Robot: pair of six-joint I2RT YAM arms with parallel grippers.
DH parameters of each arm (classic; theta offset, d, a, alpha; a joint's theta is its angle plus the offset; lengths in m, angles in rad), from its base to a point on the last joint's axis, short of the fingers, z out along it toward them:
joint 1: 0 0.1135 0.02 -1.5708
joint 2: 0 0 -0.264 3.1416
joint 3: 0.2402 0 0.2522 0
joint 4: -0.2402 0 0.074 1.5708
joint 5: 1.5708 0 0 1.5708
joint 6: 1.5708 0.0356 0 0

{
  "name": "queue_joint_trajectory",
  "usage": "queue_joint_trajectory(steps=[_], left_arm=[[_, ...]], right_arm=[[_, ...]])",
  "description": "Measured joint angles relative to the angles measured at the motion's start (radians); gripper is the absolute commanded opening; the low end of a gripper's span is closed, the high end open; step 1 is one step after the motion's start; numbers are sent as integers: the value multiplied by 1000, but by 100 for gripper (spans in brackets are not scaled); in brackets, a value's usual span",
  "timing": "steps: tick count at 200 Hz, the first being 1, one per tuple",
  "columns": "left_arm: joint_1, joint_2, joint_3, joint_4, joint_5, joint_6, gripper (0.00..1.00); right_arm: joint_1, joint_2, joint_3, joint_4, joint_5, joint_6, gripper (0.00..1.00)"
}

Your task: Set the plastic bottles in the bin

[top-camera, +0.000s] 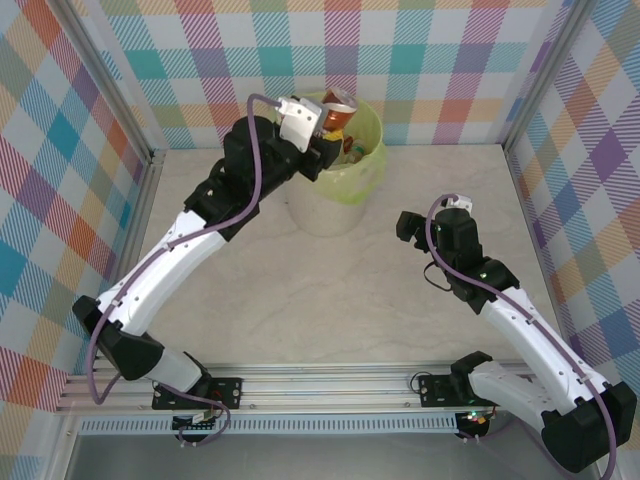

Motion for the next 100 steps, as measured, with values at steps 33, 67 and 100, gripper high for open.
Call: queue_joint_trajectory(steps=[33, 67, 100], left_arm=[[60, 142, 153, -97, 68, 72, 41], [78, 290, 275, -187, 108, 98, 41], [78, 395, 352, -241, 126, 100, 71]], right_arm=[[0, 0, 0, 0, 0, -1, 100], [0, -7, 0, 0, 0, -3, 100], [0, -13, 0, 0, 1, -3, 100]])
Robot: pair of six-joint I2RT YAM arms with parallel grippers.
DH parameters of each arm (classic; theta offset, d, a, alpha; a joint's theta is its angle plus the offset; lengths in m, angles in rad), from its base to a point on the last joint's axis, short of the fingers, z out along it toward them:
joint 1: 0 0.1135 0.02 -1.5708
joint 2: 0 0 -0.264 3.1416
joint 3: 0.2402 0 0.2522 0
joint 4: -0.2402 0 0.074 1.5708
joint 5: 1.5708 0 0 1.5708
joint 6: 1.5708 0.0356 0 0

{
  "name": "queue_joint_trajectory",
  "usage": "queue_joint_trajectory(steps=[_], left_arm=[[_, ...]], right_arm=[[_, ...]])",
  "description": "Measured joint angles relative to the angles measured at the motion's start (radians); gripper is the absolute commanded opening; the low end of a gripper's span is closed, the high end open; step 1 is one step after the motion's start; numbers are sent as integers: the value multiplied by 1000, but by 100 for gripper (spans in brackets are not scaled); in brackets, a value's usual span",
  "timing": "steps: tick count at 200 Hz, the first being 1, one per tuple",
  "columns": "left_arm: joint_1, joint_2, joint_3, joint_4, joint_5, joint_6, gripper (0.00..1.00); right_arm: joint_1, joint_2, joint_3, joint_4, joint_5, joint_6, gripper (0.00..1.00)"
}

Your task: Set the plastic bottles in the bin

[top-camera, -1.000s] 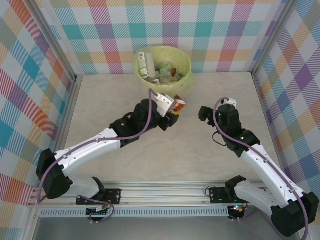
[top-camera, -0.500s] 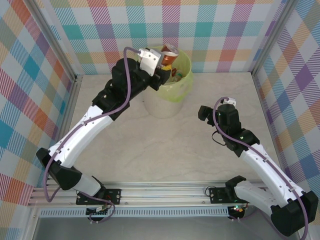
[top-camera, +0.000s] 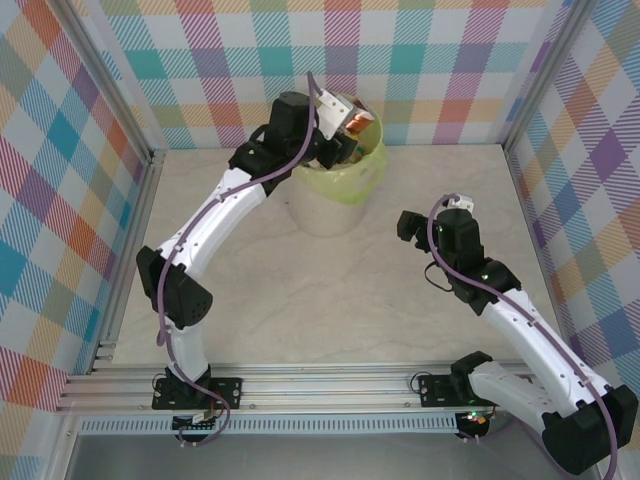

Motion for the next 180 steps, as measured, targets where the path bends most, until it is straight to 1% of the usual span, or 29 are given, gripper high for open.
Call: queue_joint_trajectory(steps=[18, 33, 77, 98, 113, 125, 146, 166, 180], left_arm=[[0, 43, 32, -26, 2, -5, 79], [0, 59, 38, -53, 0, -1, 84], [0, 51, 43, -94, -28, -29, 94], [0, 21, 41, -100, -39, -64, 96], [0, -33, 10, -90, -46, -98, 98], [0, -98, -43, -77, -57, -124, 100], [0, -229, -154, -31, -89, -163, 100], [0, -346, -266, 35, -146, -192, 100], [0, -431, -366, 86, -215, -212, 100]], right_arm=[[0, -1, 0, 0, 0, -2, 100], [0, -4, 0, -1, 1, -4, 100], [0, -14, -2, -2, 8, -16, 100], [0, -14, -11, 1, 8, -19, 100], [0, -11, -17, 2, 8, -22, 100], [0, -5, -21, 5, 13, -27, 100], [0, 11, -23, 10, 27, -35, 100], [0, 24, -36, 27, 44, -53, 100], [-3, 31, -49, 43, 61, -66, 100]])
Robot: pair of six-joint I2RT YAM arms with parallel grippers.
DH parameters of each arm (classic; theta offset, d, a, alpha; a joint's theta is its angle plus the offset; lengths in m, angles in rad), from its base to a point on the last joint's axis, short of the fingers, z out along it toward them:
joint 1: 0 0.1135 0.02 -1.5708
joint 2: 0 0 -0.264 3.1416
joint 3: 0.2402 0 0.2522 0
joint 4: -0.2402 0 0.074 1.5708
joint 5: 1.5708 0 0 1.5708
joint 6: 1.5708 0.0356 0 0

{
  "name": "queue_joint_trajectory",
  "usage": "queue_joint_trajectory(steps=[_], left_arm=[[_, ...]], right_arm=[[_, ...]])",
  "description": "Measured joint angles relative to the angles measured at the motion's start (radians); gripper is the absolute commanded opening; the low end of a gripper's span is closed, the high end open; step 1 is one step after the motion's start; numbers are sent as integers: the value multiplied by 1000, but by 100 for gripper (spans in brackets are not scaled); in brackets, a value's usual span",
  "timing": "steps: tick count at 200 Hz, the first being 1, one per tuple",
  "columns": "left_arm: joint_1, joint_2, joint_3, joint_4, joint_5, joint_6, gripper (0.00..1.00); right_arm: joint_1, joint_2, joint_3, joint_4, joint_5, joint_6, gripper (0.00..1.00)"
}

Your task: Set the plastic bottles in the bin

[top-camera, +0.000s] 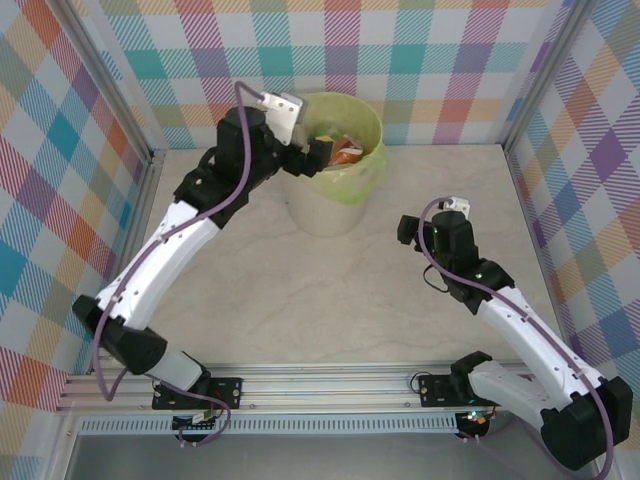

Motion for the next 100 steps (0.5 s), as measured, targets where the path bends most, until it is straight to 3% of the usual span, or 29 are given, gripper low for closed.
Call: queue_joint_trajectory(steps=[46, 100], left_arm=[[43, -263, -386, 169, -285, -42, 100], [245, -478, -859, 304, -558, -176, 100]], right_arm=[[-61, 4, -85, 63, 66, -53, 100], [-189, 63, -187, 168, 87, -127, 100]])
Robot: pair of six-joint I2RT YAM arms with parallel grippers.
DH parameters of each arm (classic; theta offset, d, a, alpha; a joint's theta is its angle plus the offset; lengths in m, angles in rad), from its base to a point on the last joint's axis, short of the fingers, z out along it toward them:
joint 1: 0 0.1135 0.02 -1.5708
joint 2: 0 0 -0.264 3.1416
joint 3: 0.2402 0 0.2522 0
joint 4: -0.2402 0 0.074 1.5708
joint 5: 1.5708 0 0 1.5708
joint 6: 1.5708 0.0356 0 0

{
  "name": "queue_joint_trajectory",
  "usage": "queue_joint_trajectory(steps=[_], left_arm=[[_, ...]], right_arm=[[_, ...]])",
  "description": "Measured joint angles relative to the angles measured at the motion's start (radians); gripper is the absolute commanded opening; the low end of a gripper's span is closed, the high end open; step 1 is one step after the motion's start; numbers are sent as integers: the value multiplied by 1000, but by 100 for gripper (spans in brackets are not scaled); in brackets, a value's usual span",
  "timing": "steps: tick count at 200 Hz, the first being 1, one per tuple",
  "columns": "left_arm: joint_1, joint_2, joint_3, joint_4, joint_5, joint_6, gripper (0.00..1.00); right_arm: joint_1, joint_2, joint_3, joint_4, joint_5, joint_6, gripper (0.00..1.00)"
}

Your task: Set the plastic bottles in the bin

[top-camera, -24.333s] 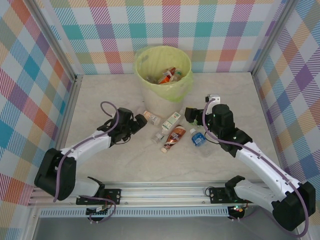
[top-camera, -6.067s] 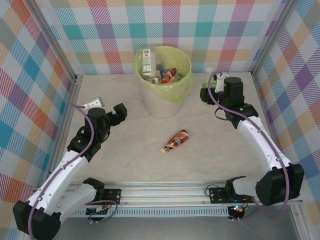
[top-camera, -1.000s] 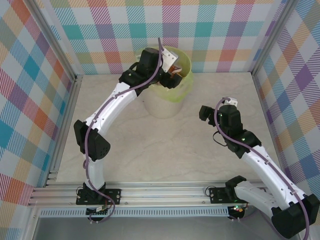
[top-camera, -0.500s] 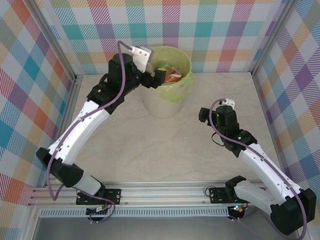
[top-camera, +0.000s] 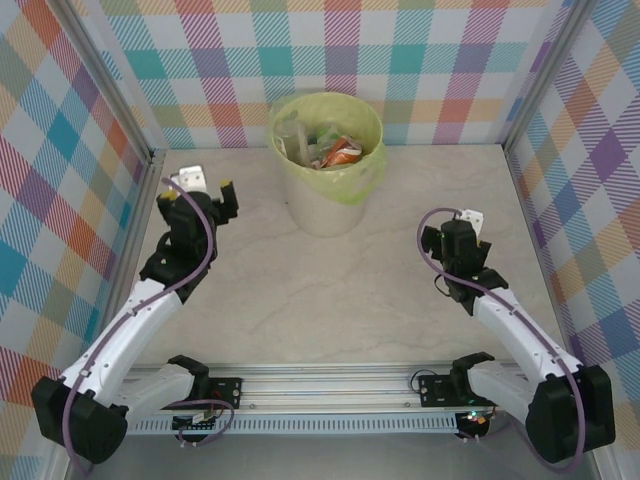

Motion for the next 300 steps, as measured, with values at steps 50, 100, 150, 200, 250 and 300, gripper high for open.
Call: queue_joint_trajectory(steps=[50, 100, 150, 200, 250, 300], left_arm=[[202, 3, -376, 154, -3, -117, 100], [272, 261, -426, 419, 227, -85, 100], [276, 529, -465, 774, 450, -8, 100], [267, 567, -472, 877, 405, -2, 100], [267, 567, -472, 890, 381, -2, 100], [267, 567, -472, 890, 375, -2, 100]], right_arm=[[-106, 123, -50, 124, -91, -90, 100], [-167, 218, -82, 296, -245, -202, 100], [-189, 301, -99, 428, -365, -296, 100], [-198, 346, -164, 631, -450, -344, 100], [-209, 509, -275, 975, -499, -342, 100], [-259, 530, -207, 955, -512, -315, 100]])
